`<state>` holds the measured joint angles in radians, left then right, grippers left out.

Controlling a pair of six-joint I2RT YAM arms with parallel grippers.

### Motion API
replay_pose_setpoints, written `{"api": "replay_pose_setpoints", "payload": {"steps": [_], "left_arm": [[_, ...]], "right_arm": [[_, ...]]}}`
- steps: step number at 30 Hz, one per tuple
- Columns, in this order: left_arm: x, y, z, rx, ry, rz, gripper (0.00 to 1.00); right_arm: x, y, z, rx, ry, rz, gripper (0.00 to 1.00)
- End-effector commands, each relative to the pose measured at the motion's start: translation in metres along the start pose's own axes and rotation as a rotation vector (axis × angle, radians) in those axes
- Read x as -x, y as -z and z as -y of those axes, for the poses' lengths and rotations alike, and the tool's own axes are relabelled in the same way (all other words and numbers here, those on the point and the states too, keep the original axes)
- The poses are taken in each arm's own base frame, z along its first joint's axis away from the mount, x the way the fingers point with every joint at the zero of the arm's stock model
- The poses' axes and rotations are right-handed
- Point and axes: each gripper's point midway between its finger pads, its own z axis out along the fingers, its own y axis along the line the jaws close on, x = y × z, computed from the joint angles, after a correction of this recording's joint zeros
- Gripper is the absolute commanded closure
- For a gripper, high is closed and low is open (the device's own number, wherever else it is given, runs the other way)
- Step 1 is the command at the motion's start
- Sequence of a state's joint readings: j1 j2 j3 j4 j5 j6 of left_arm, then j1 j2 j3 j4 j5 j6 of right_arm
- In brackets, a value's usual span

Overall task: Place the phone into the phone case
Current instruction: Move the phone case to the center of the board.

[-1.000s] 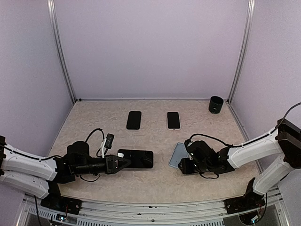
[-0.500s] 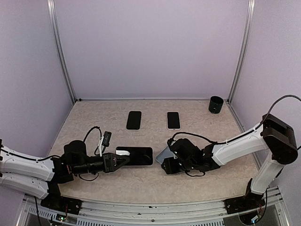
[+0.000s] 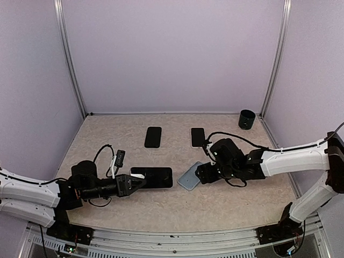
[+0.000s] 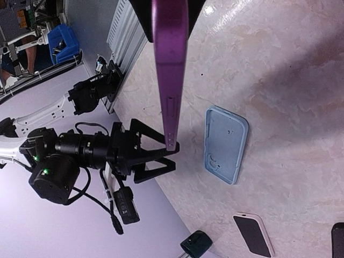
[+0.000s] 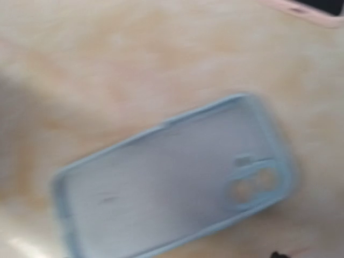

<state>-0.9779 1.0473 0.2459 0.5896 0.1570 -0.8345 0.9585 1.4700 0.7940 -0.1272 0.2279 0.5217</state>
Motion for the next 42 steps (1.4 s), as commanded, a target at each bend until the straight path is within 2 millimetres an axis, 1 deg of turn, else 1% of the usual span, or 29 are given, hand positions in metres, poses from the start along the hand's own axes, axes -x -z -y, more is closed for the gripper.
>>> {"api": "replay_pose_setpoints", "payload": {"steps": [1,3,6,8,11,14,15,17,19,22,26,29,33,35,37,40,42], "left_arm": [[0.014,0.001,0.012,-0.024,-0.003,0.046,1.00],[0.014,0.000,0.010,-0.014,-0.001,0.043,1.00],[0.012,0.000,0.011,-0.014,0.001,0.035,1.00],[0.010,-0.001,0.012,-0.020,-0.002,0.029,1.00],[0.007,-0.001,0.017,-0.055,-0.006,0.018,1.00],[0.007,-0.002,0.014,-0.039,0.012,0.019,1.00],[0.005,-0.003,0.010,-0.024,0.021,0.014,1.00],[0.004,-0.004,0.007,-0.009,0.026,0.010,1.00],[0.003,-0.003,0.007,-0.009,0.024,0.008,1.00],[0.004,-0.002,0.007,-0.012,0.022,0.018,1.00],[0.009,0.000,0.010,-0.019,0.011,0.035,1.00],[0.012,0.000,0.011,-0.015,0.005,0.038,1.00],[0.012,-0.003,0.009,-0.004,0.005,0.032,1.00],[0.011,-0.003,0.008,-0.001,0.007,0.031,1.00],[0.010,-0.003,0.007,0.003,0.009,0.030,1.00],[0.010,-0.003,0.005,0.003,0.009,0.033,1.00],[0.010,-0.002,0.004,0.004,0.014,0.037,1.00]], "right_arm": [[0.011,-0.003,0.031,-0.032,0.083,-0.030,0.23],[0.017,-0.008,0.045,-0.036,0.079,-0.037,0.24],[0.022,-0.020,0.057,-0.021,0.083,-0.063,0.26],[0.027,-0.029,0.060,-0.012,0.092,-0.074,0.29],[0.028,-0.044,0.059,0.009,0.116,-0.110,0.33],[0.028,-0.058,0.060,0.011,0.138,-0.132,0.37],[0.027,-0.062,0.056,0.031,0.145,-0.140,0.37],[0.025,-0.068,0.055,0.044,0.152,-0.150,0.38],[0.021,-0.074,0.058,0.042,0.155,-0.165,0.40],[0.018,-0.078,0.062,0.051,0.153,-0.176,0.42],[0.015,-0.084,0.066,0.071,0.154,-0.191,0.50],[0.012,-0.089,0.067,0.083,0.156,-0.205,0.55],[0.010,-0.094,0.068,0.077,0.159,-0.216,0.56],[0.011,-0.095,0.070,0.070,0.157,-0.216,0.59],[0.010,-0.096,0.070,0.069,0.156,-0.215,0.64],[0.009,-0.095,0.072,0.057,0.141,-0.216,0.76],[0.008,-0.093,0.072,0.055,0.114,-0.215,0.82]]}}
